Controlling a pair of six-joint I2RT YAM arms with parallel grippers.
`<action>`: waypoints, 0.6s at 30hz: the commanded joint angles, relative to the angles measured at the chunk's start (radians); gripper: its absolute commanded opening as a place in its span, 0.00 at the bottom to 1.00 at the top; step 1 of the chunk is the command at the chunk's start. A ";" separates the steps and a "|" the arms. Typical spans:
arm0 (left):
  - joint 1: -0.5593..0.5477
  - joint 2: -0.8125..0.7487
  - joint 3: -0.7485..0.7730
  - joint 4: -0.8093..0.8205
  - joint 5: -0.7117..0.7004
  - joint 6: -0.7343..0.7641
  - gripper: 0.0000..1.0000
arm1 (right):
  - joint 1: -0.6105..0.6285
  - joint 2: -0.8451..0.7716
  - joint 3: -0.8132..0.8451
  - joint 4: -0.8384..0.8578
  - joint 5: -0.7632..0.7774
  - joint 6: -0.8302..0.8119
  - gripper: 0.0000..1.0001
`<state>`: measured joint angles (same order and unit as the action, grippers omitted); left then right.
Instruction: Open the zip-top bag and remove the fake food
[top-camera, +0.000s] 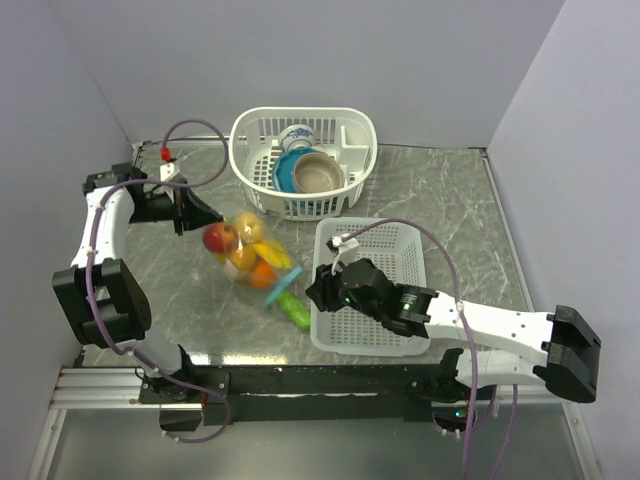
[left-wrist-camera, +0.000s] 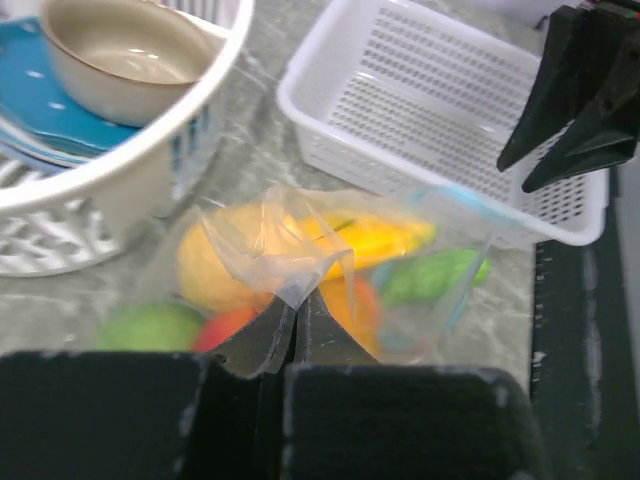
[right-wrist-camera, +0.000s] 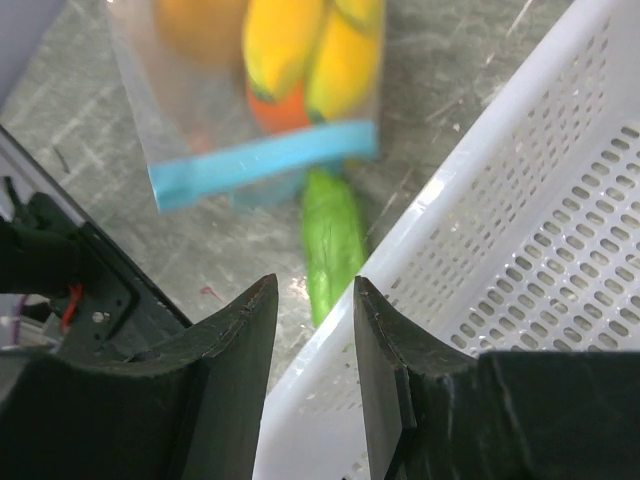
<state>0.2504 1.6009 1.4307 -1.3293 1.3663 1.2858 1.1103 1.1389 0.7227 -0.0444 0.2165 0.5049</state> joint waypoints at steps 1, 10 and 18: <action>0.024 -0.044 0.031 -0.045 -0.068 0.021 0.01 | 0.006 0.051 0.076 0.021 0.006 -0.032 0.44; 0.059 -0.091 -0.177 -0.042 -0.245 0.161 0.02 | 0.037 0.286 0.291 -0.058 -0.002 -0.131 0.49; 0.157 -0.078 -0.216 -0.044 -0.303 0.194 0.01 | 0.146 0.677 0.707 -0.515 0.260 0.026 0.49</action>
<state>0.3412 1.5394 1.2175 -1.3331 1.1072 1.4227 1.1965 1.6821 1.2869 -0.2859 0.3115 0.4309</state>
